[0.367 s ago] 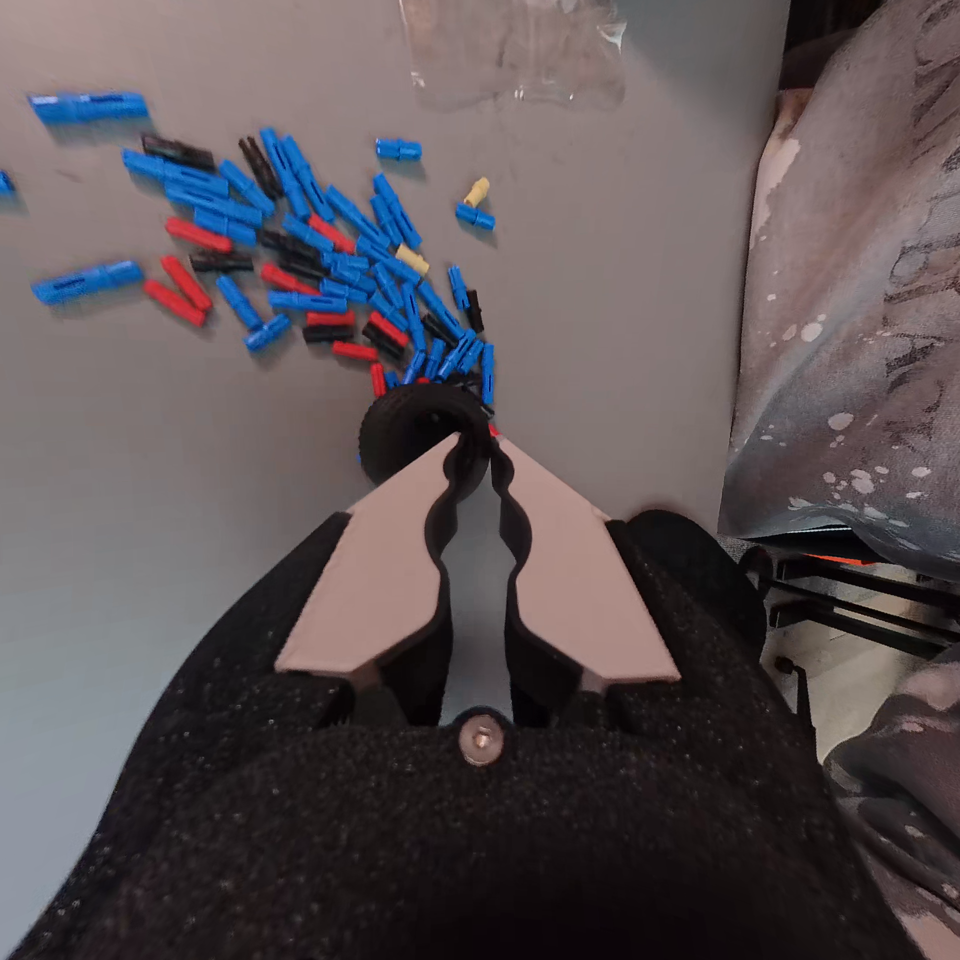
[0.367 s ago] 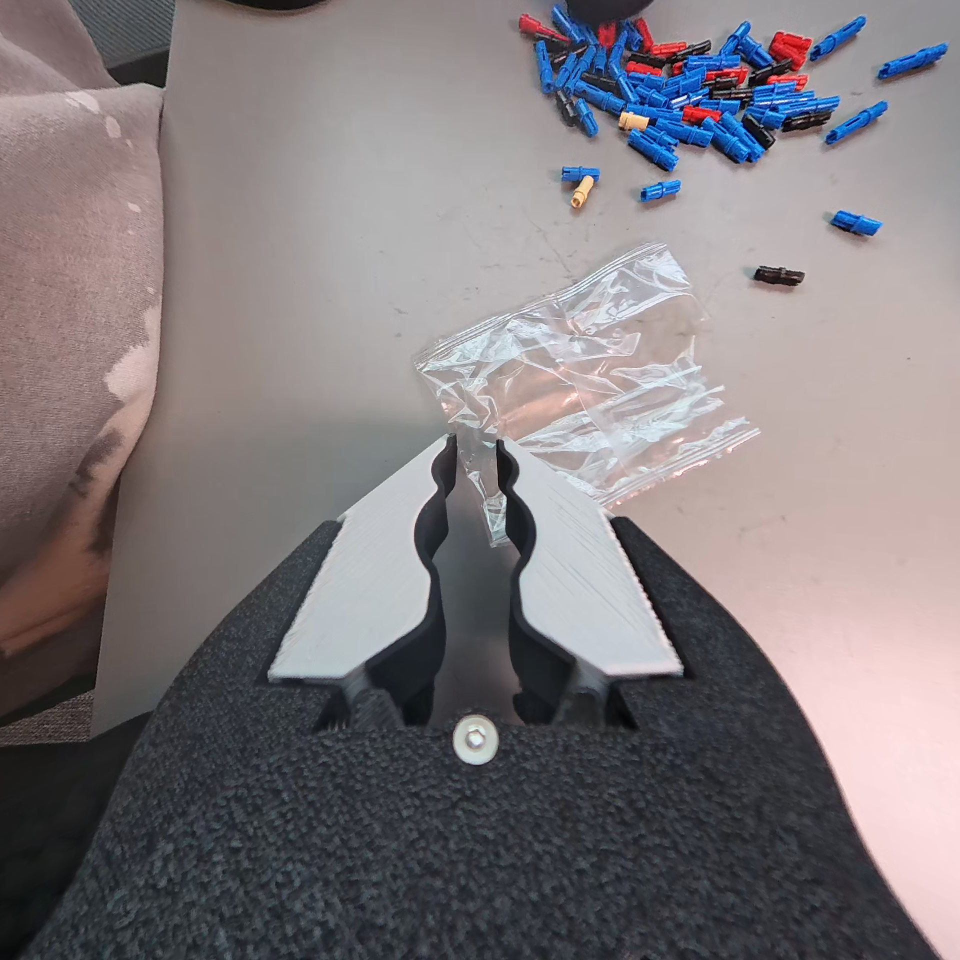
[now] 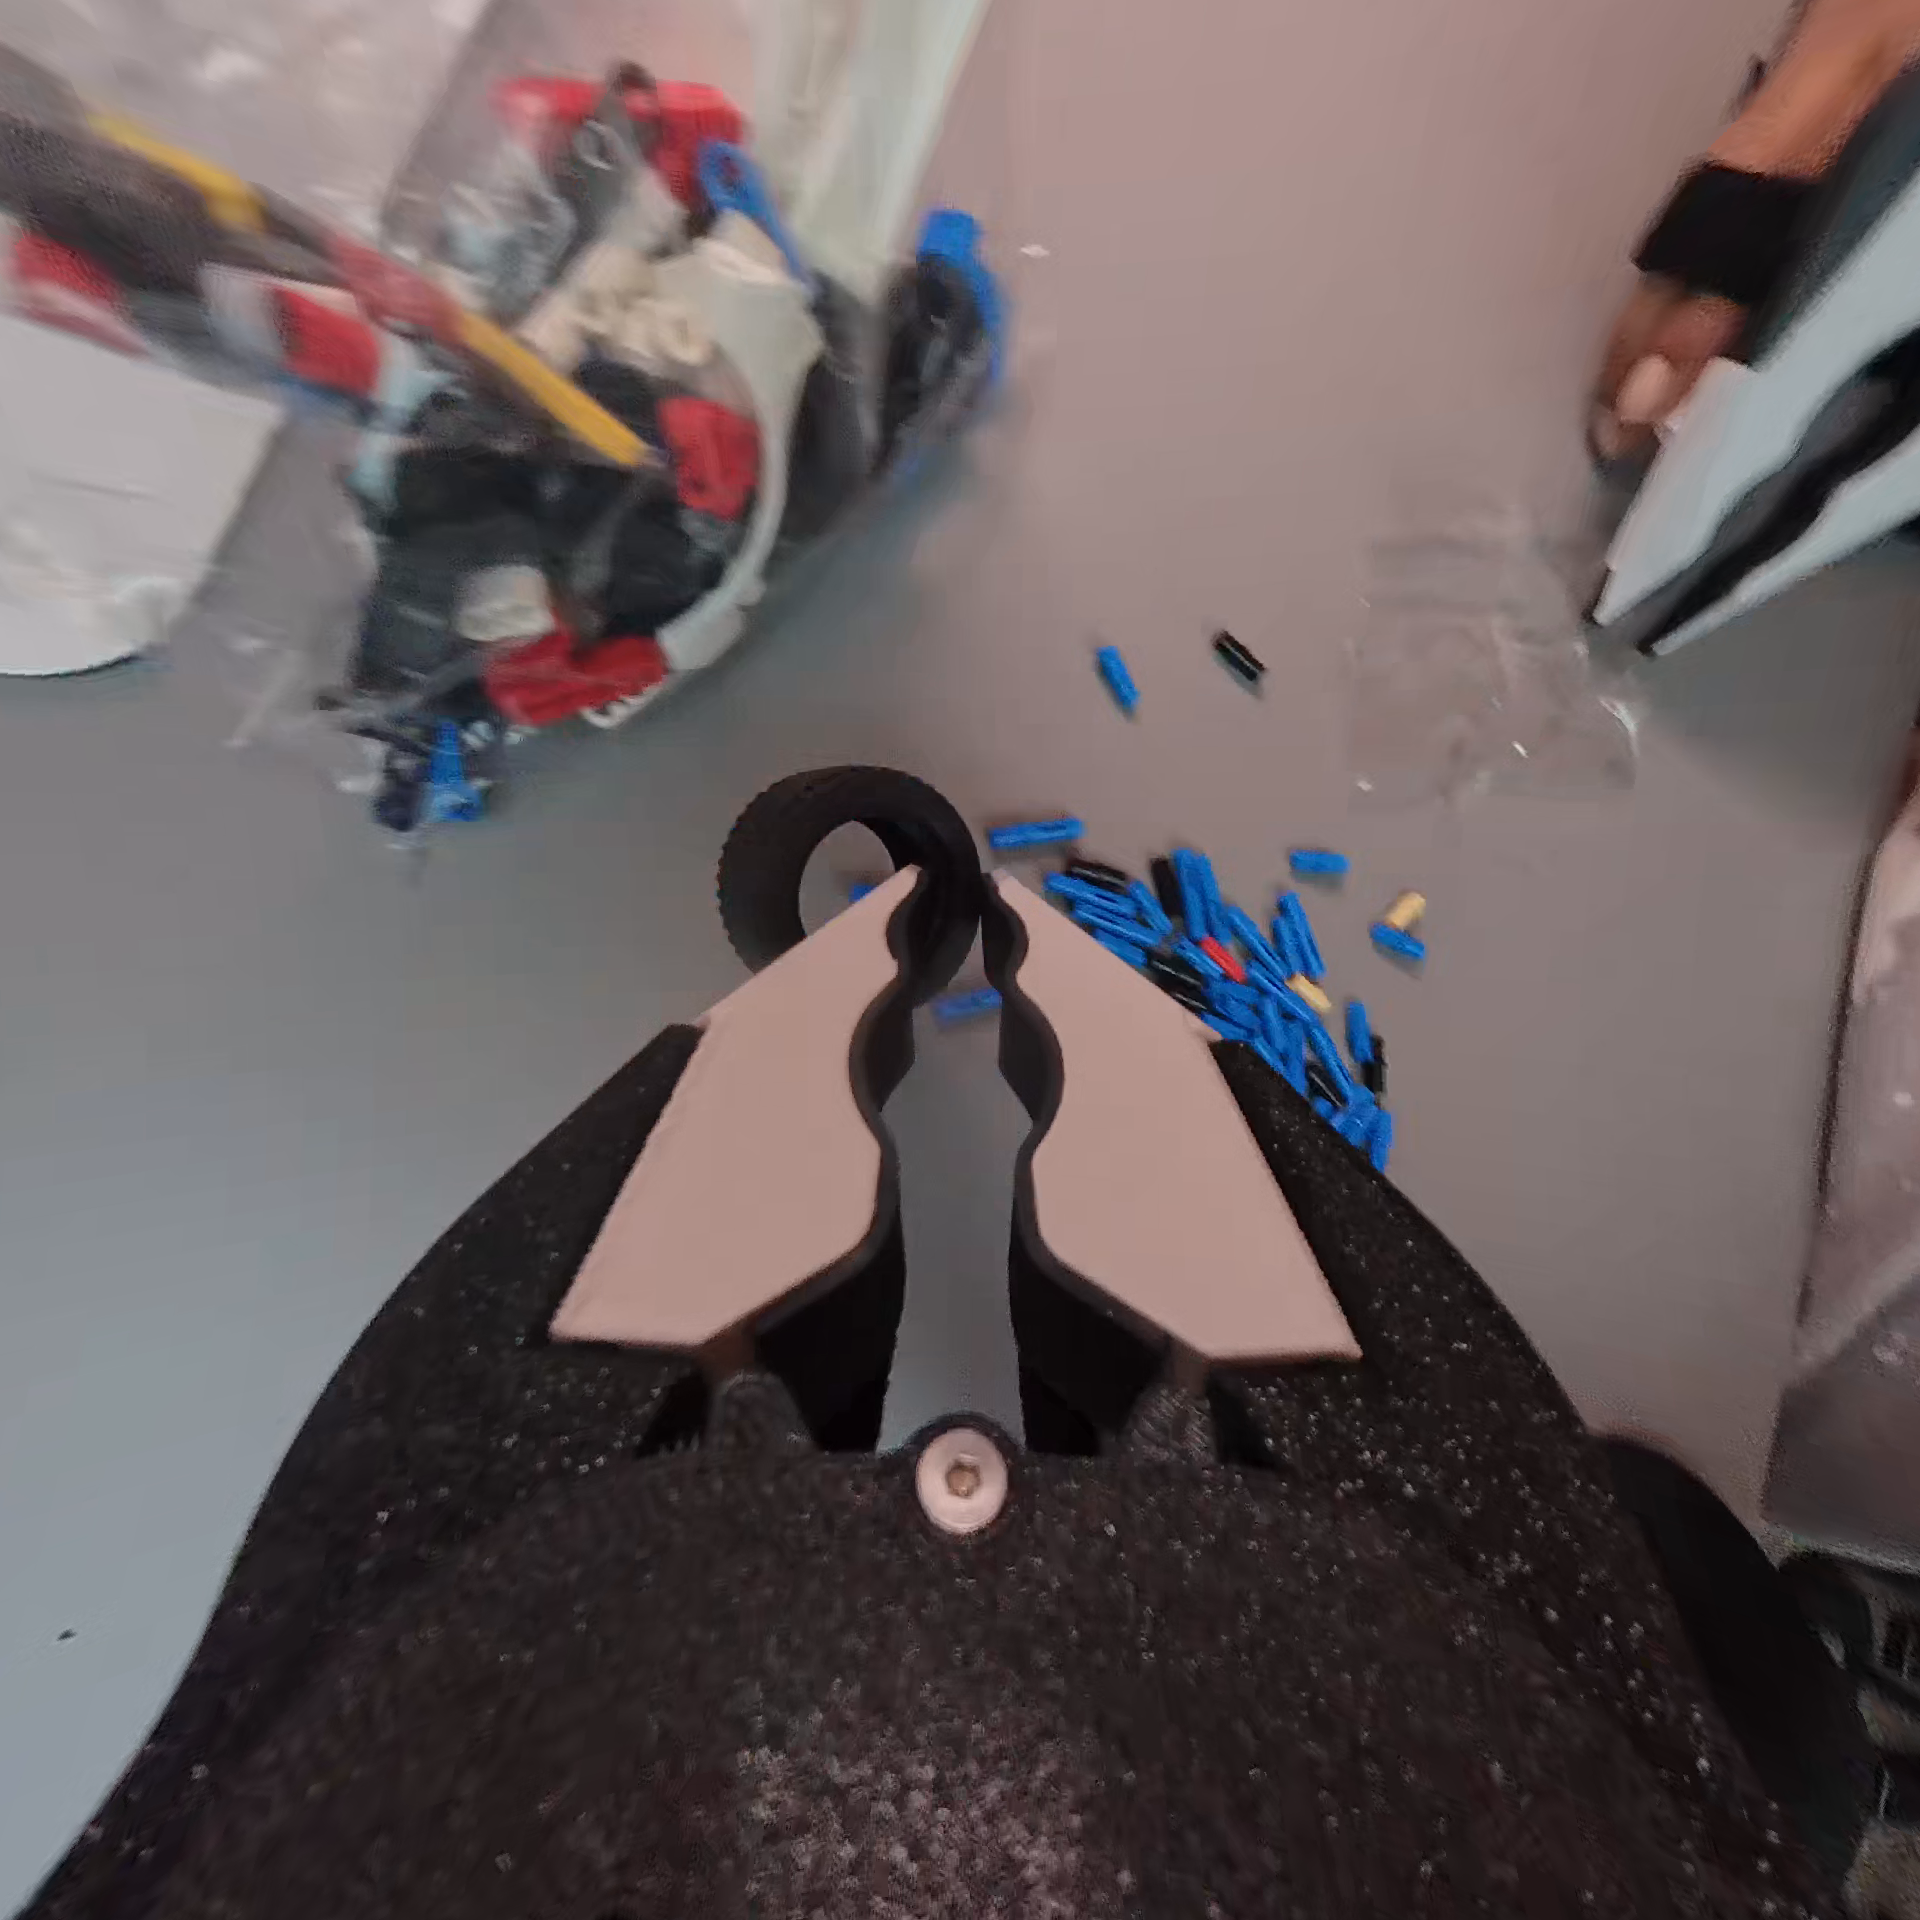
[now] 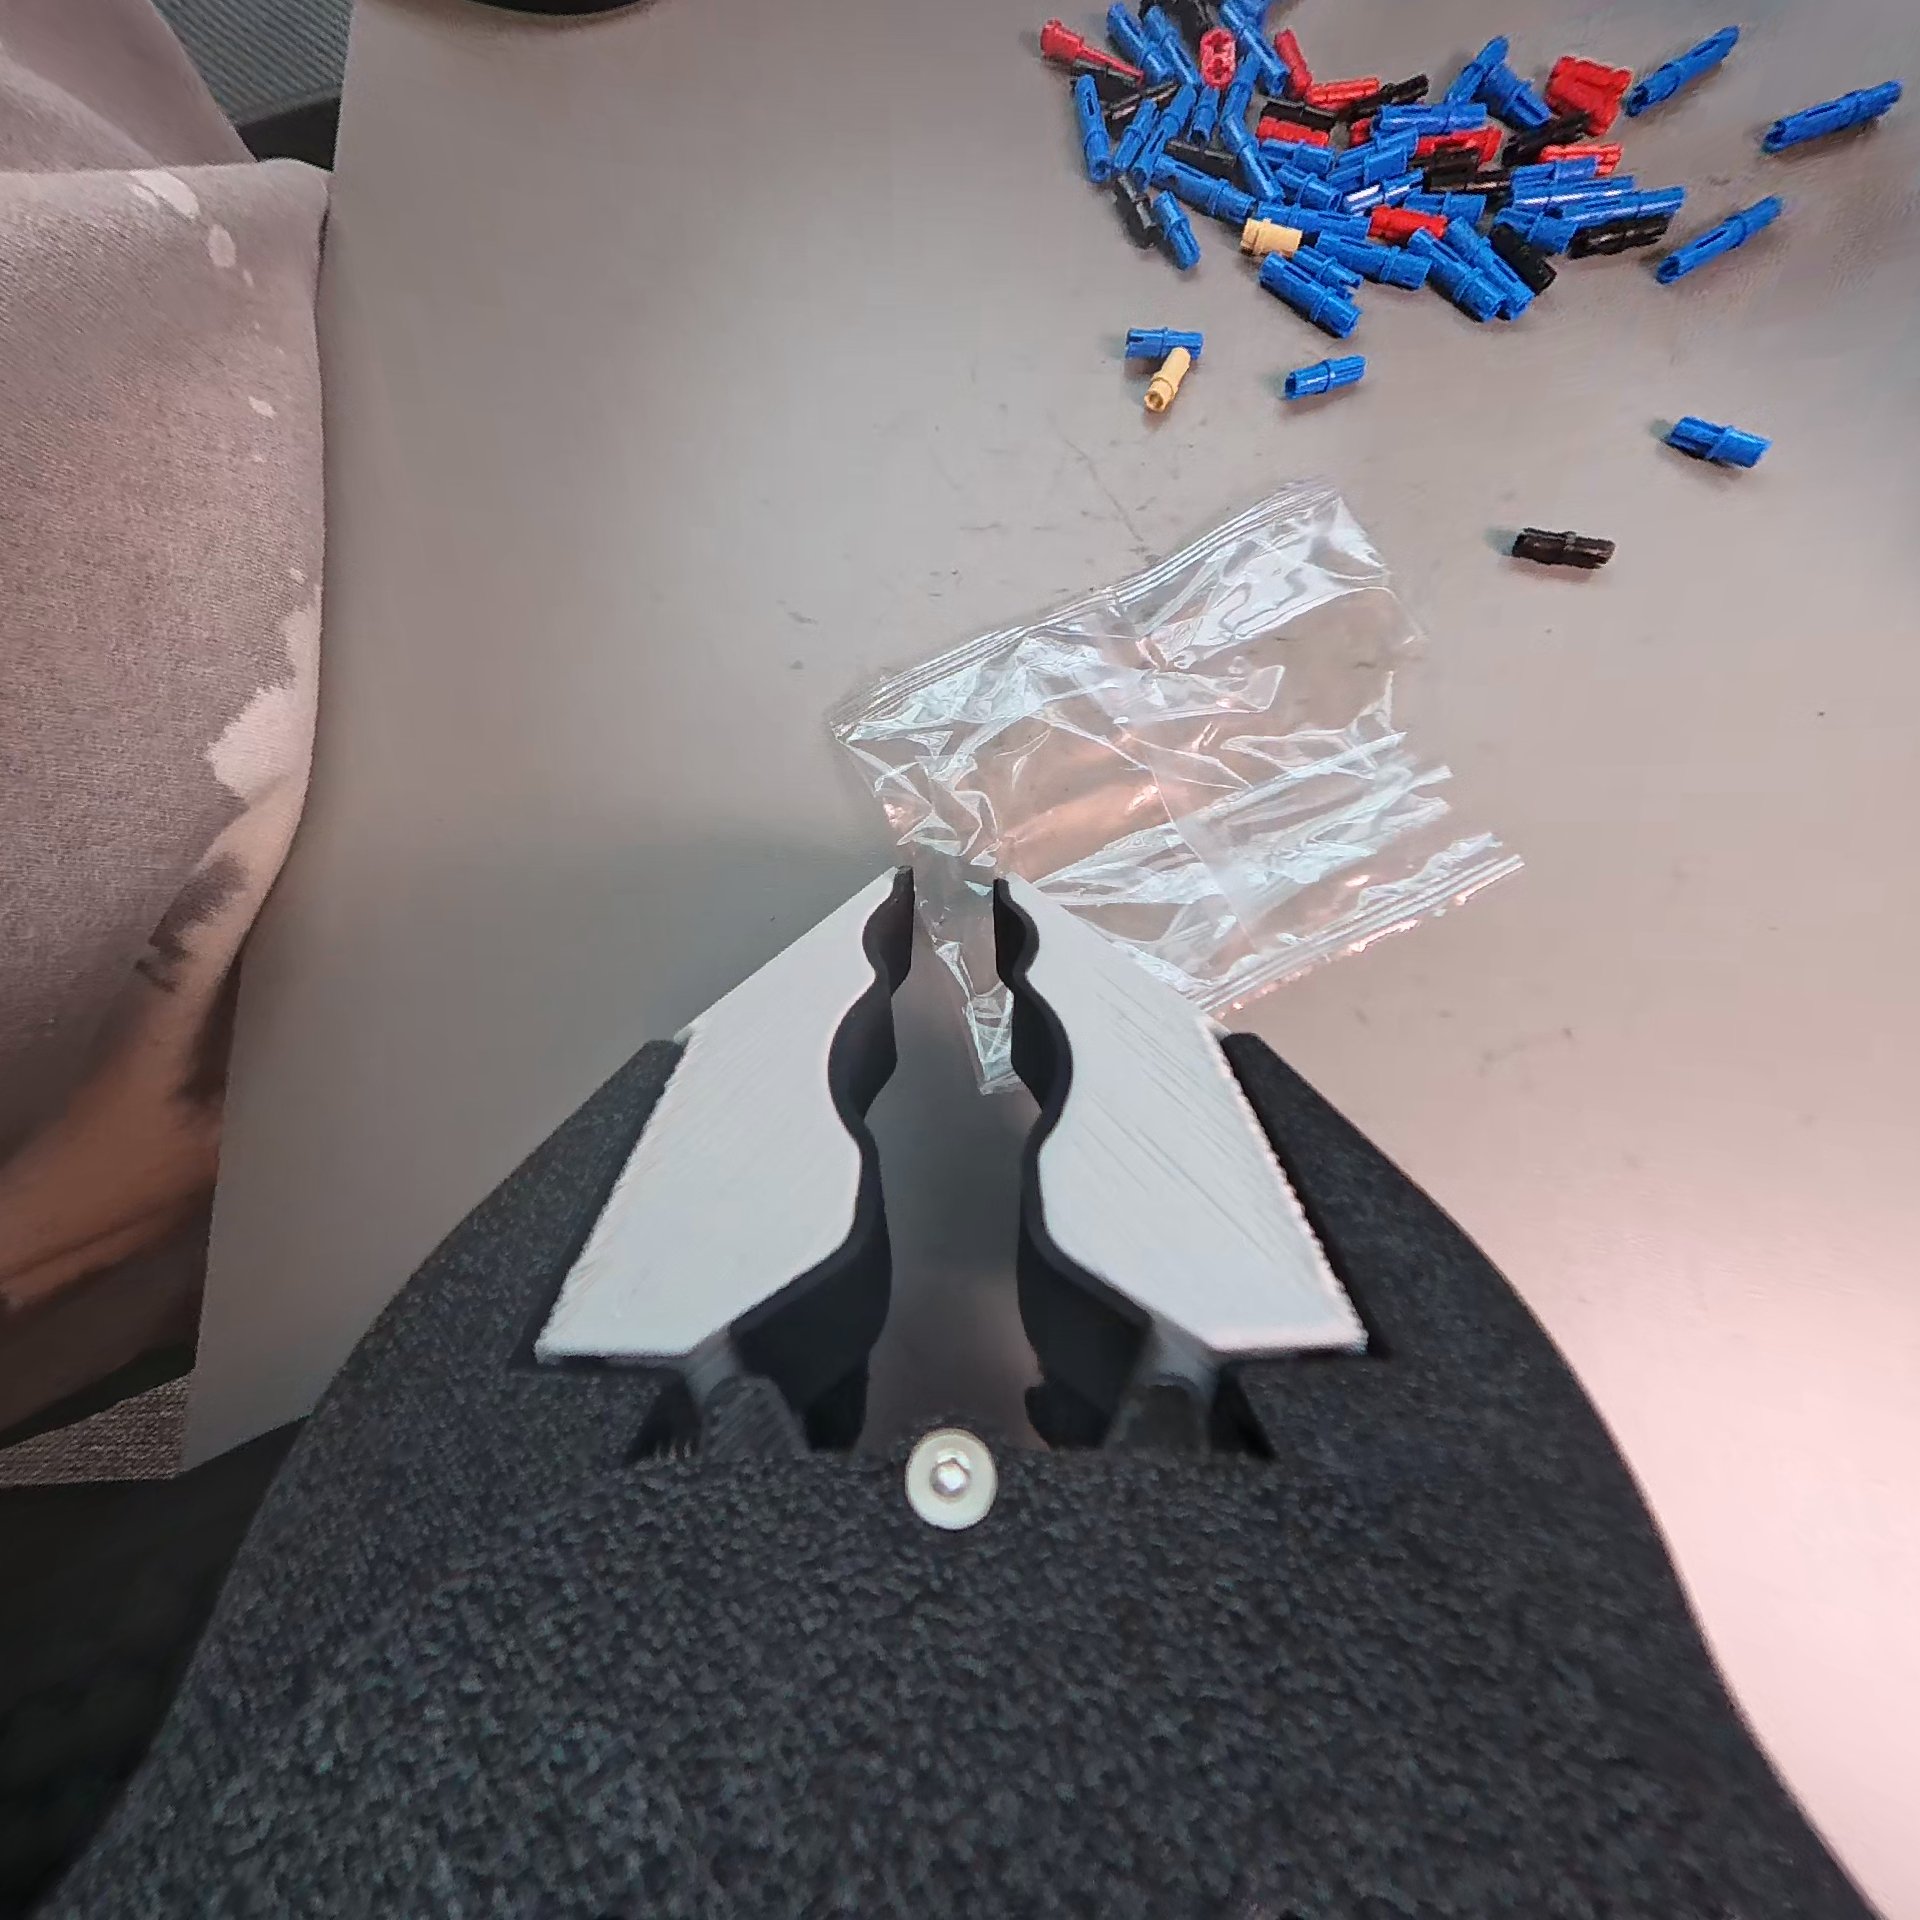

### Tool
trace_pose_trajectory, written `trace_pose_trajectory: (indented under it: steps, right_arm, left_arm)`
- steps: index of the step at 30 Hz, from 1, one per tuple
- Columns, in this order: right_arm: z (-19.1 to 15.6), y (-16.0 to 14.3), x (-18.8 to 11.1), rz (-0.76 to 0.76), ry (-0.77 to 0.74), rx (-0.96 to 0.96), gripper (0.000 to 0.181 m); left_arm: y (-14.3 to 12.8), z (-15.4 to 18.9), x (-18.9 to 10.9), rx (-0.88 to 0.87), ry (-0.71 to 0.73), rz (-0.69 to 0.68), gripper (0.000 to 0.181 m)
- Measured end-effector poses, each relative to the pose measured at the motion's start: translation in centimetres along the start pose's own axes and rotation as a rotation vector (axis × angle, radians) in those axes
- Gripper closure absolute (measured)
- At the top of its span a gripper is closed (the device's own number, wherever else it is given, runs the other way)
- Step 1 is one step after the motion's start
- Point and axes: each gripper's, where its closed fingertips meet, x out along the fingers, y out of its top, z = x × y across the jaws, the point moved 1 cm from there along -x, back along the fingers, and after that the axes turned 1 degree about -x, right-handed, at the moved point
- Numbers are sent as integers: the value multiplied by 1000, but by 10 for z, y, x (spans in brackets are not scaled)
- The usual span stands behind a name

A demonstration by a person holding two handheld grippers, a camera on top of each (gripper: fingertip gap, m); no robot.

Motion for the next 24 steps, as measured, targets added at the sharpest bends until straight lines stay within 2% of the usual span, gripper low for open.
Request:
trace_pose_trajectory:
  steps: [1, 3, 6, 13, 15, 17, 19, 24]
  right_arm:
    - [0, 0, 0, 0, -1, 0, 166]
    - [0, 0, -1, -1, -2, 0, 166]
    - [0, -1, -1, 0, -2, 1, 166]
    - [0, 0, -1, 4, 4, 2, 167]
    - [0, 0, 0, 5, 6, 2, 167]
    - [-1, 1, 0, 6, 8, 2, 167]
    - [-1, 1, 1, 6, 9, 2, 167]
    - [-1, 1, 0, 8, 8, 7, 167]
  left_arm:
    - [5, -13, 3, -34, 27, 12, 174]
    - [6, -25, 11, -60, 29, -7, 174]
    - [-3, -19, 23, -65, -15, -58, 174]
    - [-26, 41, 30, -34, -190, -96, 174]
    - [-29, 53, 31, 2, -200, -108, 174]
    - [-22, 56, 31, 27, -186, -83, 174]
    - [-2, 53, 30, 27, -176, -16, 174]
    - [38, 24, 47, 27, -62, 53, 175]
